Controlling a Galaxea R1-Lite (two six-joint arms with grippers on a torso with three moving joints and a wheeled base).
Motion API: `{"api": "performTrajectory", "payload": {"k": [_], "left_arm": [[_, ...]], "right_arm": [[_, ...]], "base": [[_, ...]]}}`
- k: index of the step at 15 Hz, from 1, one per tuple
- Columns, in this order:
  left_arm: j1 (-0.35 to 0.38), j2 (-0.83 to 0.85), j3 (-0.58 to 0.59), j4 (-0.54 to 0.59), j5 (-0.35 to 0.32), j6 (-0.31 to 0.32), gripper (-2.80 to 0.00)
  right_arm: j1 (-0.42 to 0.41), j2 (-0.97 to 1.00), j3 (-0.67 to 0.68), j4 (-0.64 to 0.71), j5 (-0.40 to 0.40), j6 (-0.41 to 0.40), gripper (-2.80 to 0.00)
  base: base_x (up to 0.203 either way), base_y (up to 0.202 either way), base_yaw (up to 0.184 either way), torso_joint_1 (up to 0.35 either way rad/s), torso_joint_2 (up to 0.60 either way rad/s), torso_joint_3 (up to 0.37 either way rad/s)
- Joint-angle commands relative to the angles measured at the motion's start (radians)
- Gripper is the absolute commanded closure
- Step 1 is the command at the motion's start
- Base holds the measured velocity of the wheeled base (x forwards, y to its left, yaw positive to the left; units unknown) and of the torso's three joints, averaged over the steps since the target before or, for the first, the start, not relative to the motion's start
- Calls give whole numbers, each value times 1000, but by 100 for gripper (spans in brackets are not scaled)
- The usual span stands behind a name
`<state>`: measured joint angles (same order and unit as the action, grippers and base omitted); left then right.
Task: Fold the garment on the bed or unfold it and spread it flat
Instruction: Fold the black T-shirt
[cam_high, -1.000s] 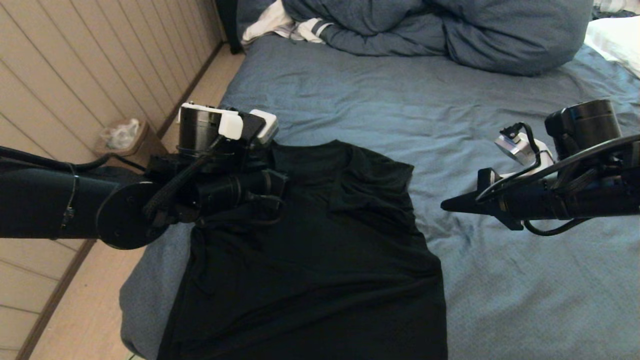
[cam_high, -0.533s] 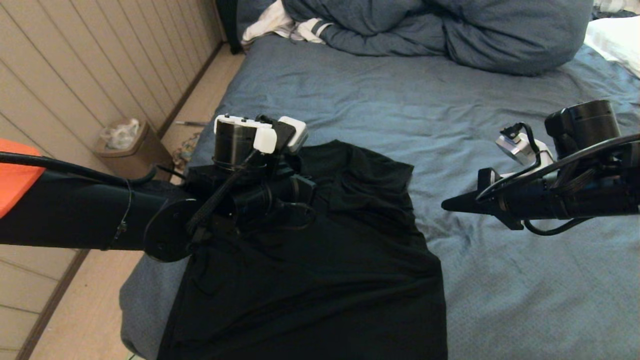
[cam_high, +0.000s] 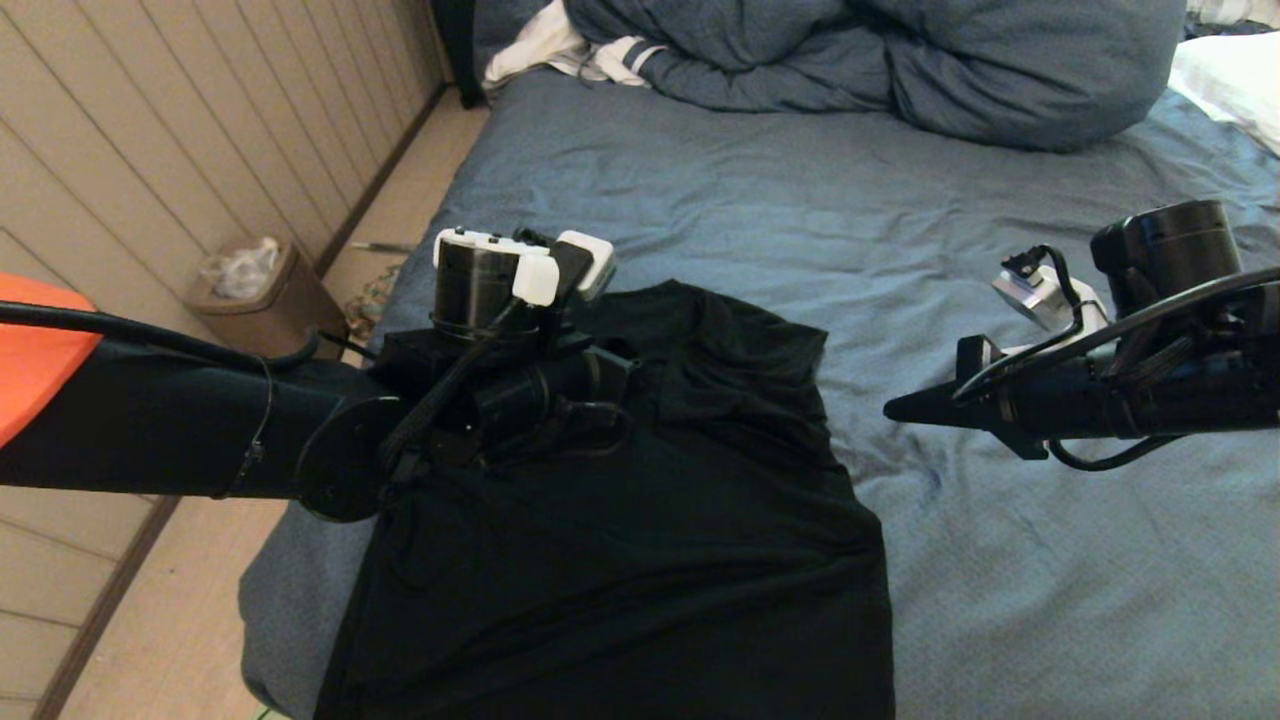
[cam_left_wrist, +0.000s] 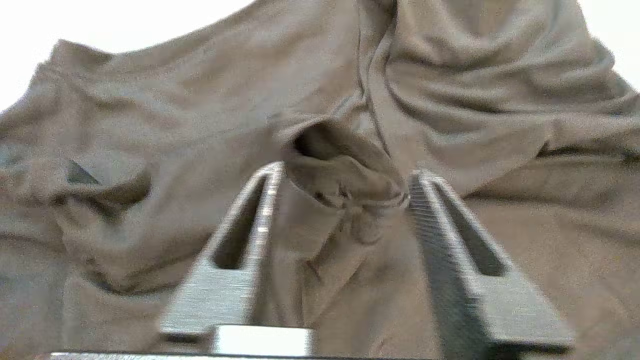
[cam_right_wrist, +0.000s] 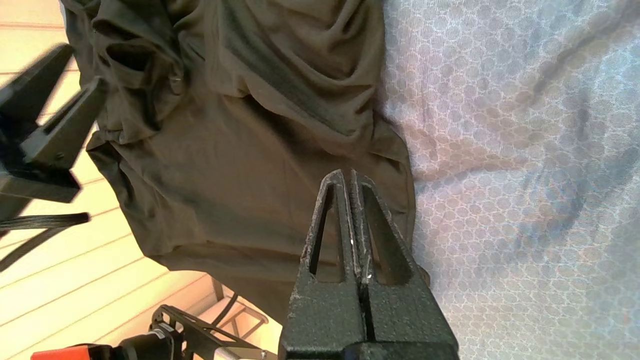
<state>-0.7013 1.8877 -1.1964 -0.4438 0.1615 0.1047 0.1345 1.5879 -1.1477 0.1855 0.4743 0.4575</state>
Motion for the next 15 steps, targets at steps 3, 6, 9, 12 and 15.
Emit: {"api": "performTrajectory", "payload": {"k": [3, 6, 9, 12, 15], "left_arm": [[10, -102, 4, -2, 16, -36, -280], [112, -152, 69, -3, 28, -64, -280], [146, -135, 118, -4, 25, -68, -280], [167, -58, 94, -23, 25, -83, -280], [217, 53, 38, -85, 29, -84, -280]], "right_arm": [[1, 1, 3, -6, 3, 3, 0], [1, 0, 3, -6, 3, 3, 0], [2, 0, 3, -6, 3, 3, 0], [1, 0, 3, -6, 3, 3, 0], [-1, 0, 3, -6, 3, 3, 0]], "base": [[0, 0, 0, 0, 0, 0], [0, 0, 0, 0, 0, 0], [0, 0, 0, 0, 0, 0], [0, 0, 0, 0, 0, 0], [0, 0, 0, 0, 0, 0]]}}
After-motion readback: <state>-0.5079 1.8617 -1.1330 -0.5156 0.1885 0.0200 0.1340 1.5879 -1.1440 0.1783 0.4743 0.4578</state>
